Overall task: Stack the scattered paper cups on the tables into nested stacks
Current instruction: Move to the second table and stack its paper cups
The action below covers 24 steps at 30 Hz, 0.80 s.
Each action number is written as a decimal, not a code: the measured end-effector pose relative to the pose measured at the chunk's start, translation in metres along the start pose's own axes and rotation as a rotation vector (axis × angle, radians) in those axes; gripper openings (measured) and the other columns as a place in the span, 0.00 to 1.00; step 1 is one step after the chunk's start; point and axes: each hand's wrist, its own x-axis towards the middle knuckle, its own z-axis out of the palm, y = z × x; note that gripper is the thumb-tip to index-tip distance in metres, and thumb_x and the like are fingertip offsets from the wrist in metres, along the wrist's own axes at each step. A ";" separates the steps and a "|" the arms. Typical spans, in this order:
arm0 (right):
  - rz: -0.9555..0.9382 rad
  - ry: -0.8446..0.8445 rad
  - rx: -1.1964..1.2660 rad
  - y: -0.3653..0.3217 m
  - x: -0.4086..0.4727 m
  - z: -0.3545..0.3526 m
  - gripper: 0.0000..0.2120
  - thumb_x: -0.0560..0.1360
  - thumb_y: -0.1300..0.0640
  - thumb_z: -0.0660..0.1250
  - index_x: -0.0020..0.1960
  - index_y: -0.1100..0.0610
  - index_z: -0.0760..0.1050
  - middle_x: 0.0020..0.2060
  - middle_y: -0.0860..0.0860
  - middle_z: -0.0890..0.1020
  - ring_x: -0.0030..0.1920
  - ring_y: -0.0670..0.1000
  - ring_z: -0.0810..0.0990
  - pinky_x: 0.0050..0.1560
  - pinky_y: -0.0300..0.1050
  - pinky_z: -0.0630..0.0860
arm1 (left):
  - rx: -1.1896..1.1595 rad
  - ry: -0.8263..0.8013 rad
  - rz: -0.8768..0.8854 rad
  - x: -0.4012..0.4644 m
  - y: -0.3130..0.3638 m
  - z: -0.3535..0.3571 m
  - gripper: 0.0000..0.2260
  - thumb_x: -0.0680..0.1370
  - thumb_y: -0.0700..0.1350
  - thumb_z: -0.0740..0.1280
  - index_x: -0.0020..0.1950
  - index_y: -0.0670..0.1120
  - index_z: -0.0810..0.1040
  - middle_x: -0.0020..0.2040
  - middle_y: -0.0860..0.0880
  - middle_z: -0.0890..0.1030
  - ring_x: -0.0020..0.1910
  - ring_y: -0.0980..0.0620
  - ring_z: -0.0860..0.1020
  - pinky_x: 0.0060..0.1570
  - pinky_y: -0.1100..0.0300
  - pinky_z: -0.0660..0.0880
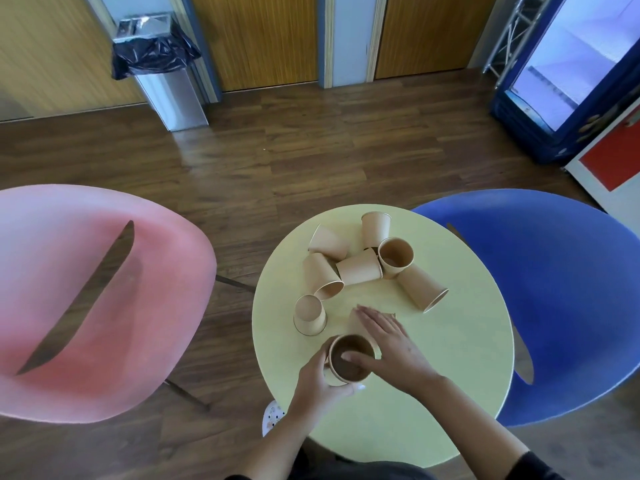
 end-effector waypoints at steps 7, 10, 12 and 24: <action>0.252 0.075 -0.138 0.005 0.035 0.006 0.39 0.72 0.35 0.63 0.75 0.53 0.54 0.75 0.48 0.57 0.75 0.48 0.53 0.75 0.51 0.46 | 0.012 0.079 -0.018 -0.011 -0.017 -0.030 0.33 0.60 0.49 0.82 0.58 0.67 0.70 0.54 0.72 0.77 0.55 0.69 0.77 0.55 0.74 0.70; 0.345 0.002 -0.293 0.021 0.033 0.012 0.46 0.67 0.35 0.68 0.75 0.52 0.51 0.76 0.49 0.54 0.76 0.49 0.49 0.74 0.53 0.45 | -0.012 0.101 -0.043 -0.017 -0.023 -0.044 0.33 0.60 0.52 0.81 0.59 0.69 0.69 0.54 0.70 0.79 0.56 0.69 0.77 0.54 0.74 0.70; 0.406 -0.073 -0.352 0.030 0.030 0.016 0.47 0.66 0.39 0.70 0.75 0.52 0.50 0.76 0.50 0.52 0.76 0.50 0.49 0.74 0.53 0.45 | -0.023 0.115 -0.059 -0.019 -0.029 -0.052 0.34 0.60 0.54 0.81 0.60 0.69 0.70 0.55 0.67 0.80 0.57 0.68 0.77 0.56 0.71 0.71; 0.400 0.122 -0.058 0.016 0.009 0.002 0.36 0.65 0.50 0.72 0.70 0.51 0.63 0.62 0.49 0.66 0.56 0.56 0.74 0.54 0.49 0.72 | -0.034 0.081 -0.076 -0.019 -0.038 -0.070 0.34 0.59 0.52 0.81 0.60 0.68 0.70 0.55 0.68 0.80 0.57 0.68 0.77 0.56 0.72 0.71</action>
